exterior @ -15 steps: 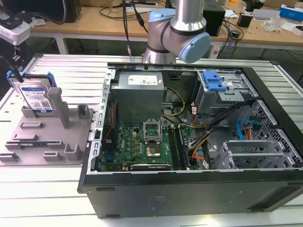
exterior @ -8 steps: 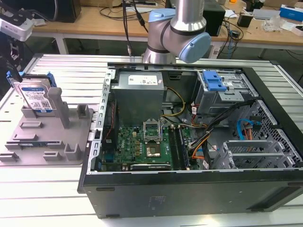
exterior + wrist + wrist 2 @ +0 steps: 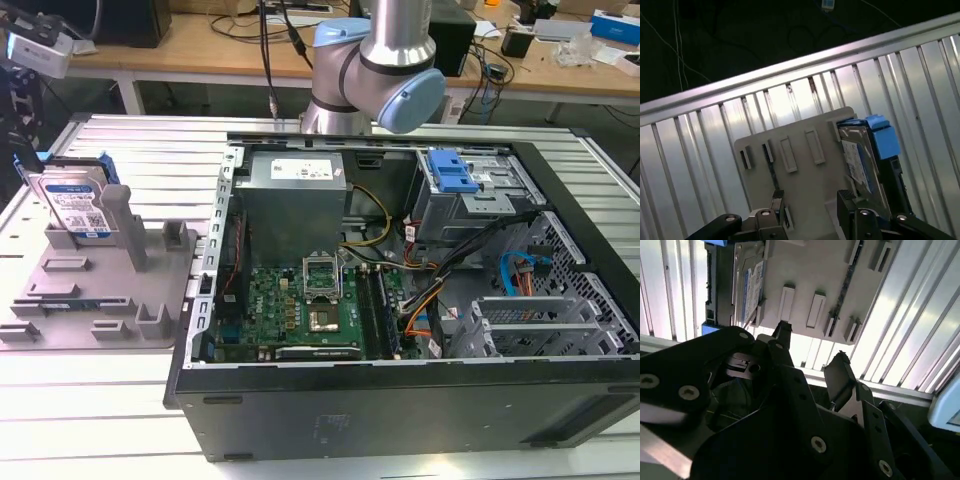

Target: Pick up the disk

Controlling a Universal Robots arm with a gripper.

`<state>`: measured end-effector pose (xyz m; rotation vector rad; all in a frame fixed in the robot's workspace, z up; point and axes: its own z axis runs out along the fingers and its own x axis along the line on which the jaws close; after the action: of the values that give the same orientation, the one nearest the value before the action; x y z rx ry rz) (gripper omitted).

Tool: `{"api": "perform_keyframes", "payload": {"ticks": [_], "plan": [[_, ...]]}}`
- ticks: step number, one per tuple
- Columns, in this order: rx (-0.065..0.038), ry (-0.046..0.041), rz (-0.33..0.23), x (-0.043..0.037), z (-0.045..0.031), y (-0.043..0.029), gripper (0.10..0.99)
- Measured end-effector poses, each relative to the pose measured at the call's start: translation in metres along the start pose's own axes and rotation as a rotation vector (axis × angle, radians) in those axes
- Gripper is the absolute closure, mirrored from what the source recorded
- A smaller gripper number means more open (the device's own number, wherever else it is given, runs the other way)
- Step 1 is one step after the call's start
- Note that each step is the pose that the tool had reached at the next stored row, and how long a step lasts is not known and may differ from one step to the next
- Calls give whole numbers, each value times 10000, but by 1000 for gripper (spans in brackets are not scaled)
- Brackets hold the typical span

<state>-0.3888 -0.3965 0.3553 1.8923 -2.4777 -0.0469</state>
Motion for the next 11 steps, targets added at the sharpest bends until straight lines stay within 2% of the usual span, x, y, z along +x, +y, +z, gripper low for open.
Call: {"api": "perform_keyframes", "payload": {"ticks": [4, 8, 11], "plan": [[12, 37, -1013, 0, 6, 0, 545], [63, 78, -2413, 0, 18, -1, 545], [64, 78, -2432, 0, 19, -1, 545]]}}
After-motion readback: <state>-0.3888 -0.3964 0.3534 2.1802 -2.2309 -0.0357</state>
